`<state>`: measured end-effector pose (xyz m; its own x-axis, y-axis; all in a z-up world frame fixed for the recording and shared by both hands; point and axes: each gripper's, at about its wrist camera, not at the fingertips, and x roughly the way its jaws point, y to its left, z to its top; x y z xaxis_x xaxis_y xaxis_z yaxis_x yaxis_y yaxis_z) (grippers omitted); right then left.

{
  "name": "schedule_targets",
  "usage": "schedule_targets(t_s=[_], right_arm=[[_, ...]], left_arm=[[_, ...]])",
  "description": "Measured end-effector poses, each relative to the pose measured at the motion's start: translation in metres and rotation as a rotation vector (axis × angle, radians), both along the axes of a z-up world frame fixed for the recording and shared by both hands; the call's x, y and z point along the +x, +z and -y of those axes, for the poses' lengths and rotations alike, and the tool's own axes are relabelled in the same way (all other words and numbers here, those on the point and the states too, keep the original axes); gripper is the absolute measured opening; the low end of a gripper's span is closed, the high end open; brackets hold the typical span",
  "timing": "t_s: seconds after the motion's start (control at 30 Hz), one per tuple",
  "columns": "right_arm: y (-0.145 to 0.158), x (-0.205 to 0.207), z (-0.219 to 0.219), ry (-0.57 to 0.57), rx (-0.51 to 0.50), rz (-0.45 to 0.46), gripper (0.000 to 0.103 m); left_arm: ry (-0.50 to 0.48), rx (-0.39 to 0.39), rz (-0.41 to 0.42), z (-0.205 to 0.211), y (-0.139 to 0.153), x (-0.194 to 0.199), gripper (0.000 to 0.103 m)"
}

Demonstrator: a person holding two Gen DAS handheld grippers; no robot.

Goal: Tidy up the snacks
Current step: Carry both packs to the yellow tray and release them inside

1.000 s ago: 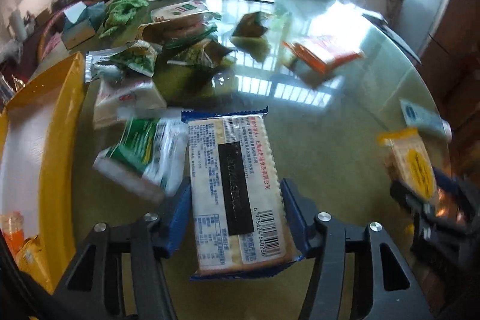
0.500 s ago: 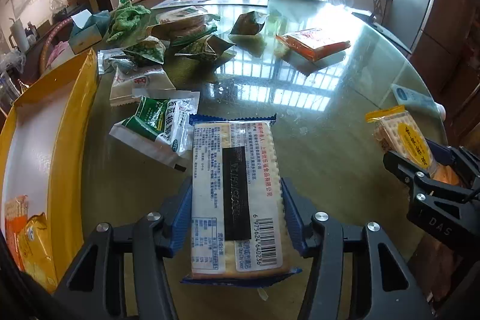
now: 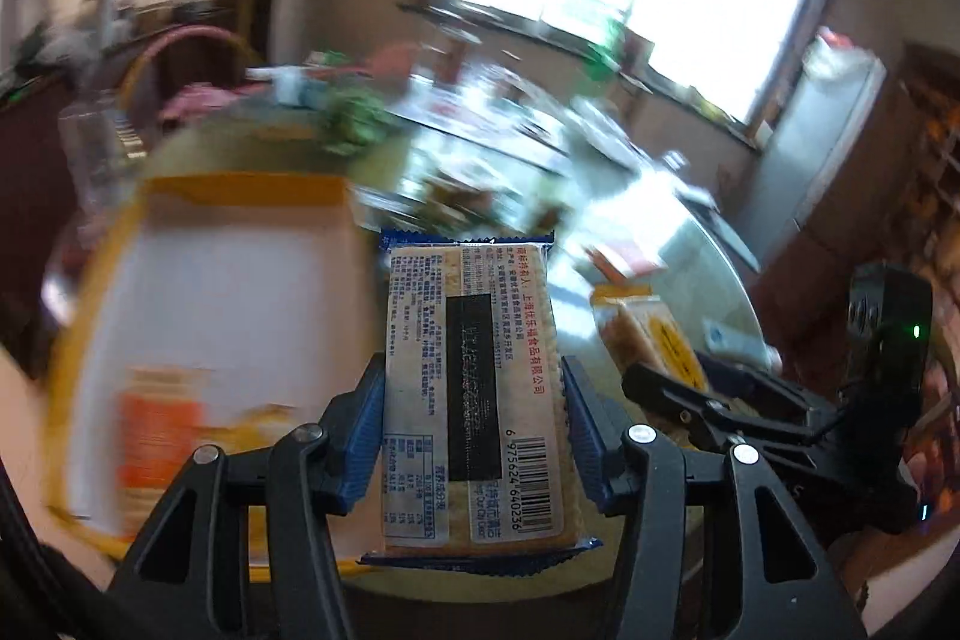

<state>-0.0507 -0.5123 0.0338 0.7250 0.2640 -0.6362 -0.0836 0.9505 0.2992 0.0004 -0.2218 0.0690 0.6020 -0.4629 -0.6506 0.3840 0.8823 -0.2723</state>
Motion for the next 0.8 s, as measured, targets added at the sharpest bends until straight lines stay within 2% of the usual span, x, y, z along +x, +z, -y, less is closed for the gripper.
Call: schedule_targets(t_s=[0.17, 0.3, 0.37, 0.5, 0.63, 0.8], right_arm=[[0.009, 0.048, -0.073, 0.159, 0.043, -0.026, 0.069], [0.002, 0.097, -0.136, 0.236, 0.025, -0.079, 0.069], [-0.006, 0.116, -0.158, 0.243, -0.003, -0.101, 0.069], [-0.027, 0.143, -0.191, 0.238, -0.081, -0.161, 0.069], [-0.044, 0.150, -0.197, 0.239, -0.120, -0.200, 0.069], [-0.053, 0.157, -0.198, 0.220, -0.149, -0.238, 0.070]], left_arm=[[0.179, 0.028, 0.011, -0.071, 0.010, 0.036, 0.054], [0.248, 0.025, -0.043, -0.108, -0.007, 0.079, 0.054], [0.251, 0.019, -0.091, -0.114, -0.021, 0.098, 0.055], [0.234, 0.061, -0.174, -0.113, -0.054, 0.129, 0.055], [0.221, 0.075, -0.214, -0.114, -0.067, 0.136, 0.055], [0.204, 0.165, -0.257, -0.106, -0.080, 0.152, 0.055]])
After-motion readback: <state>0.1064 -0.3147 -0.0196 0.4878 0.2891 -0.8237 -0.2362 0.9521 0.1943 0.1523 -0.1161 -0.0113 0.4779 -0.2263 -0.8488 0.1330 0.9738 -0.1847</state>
